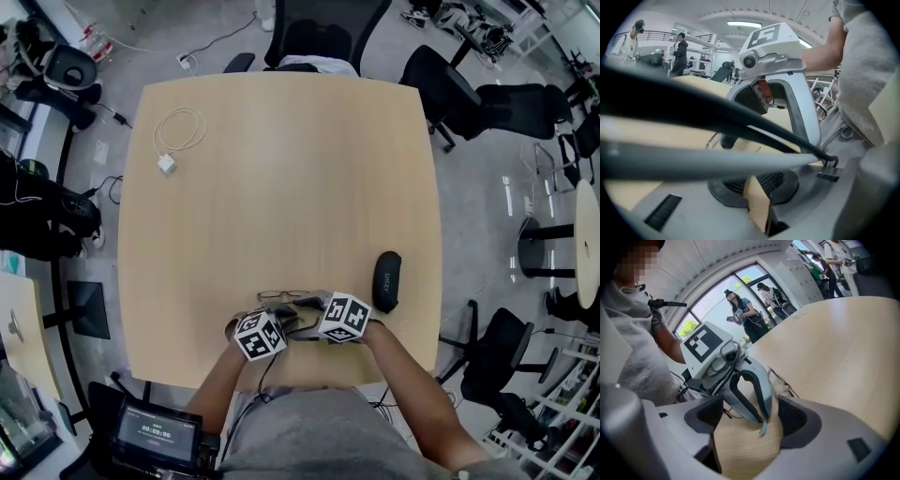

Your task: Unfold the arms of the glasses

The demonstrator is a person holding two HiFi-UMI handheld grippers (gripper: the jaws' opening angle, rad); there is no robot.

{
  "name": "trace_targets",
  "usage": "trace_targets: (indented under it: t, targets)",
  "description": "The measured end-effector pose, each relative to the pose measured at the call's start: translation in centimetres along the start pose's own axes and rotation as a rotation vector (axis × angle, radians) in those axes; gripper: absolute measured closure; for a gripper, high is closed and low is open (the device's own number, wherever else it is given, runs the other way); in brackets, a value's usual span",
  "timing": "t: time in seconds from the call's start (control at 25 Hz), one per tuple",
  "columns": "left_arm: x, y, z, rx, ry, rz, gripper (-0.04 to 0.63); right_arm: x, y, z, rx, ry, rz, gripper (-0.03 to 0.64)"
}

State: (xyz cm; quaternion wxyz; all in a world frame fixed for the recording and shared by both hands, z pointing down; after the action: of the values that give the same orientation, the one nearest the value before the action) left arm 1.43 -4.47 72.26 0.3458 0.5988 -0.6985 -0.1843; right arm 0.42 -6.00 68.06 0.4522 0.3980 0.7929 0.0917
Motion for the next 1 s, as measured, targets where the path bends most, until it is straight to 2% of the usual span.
trace_targets:
  t: [0.08,0.2,0.32,0.56,0.76,0.88,1.0]
  targets:
    - [-0.4,0.1,-0.1,0.010,0.020,-0.025,0.586,-0.1,-0.4,-0.4,-0.016,0.004,-0.016,0.242]
    - [-1.0,0.7,0.0,0.034,0.058,-0.063,0.586,-0.9,0.0,-0.9,0.017,0.040,-0.020,0.204]
    - [-1.7,1.3,0.4,0.037,0.097,-0.061,0.586,-1.6,0.8,-1.1,0.068,0.072,-0.007,0.204]
    - [-2.0,3.2,2.0,0.049,0.106,-0.042,0.586,-2.1,1.6,-0.8,0.108,0.097,0.005,0.204]
    - [-1.8,5.5,3.4,0.112,0.121,-0.058,0.586,-1.9,1.8,-0.7,0.145,0.120,0.029,0.204]
    - [-1.2,4.7,4.4,0.073,0.085,-0.097,0.586,-0.5,0.2,-0.6,0.119,0.116,0.080,0.204]
    - [-0.3,2.3,4.9,-0.019,0.050,-0.102,0.586,-0.1,-1.8,-1.0,0.063,0.120,0.102,0.204]
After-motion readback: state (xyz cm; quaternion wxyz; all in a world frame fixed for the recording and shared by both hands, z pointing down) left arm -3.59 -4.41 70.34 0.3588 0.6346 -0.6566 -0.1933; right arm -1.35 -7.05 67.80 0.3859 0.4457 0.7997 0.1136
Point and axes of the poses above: the fingertips, and each gripper's own axes: z backward along the fingers, x to its left, y out of its underside, the point moved 2 cm from there along z, backward along the fingers, and after that the axes turned 5 degrees about -z, right-handed, at the moved point
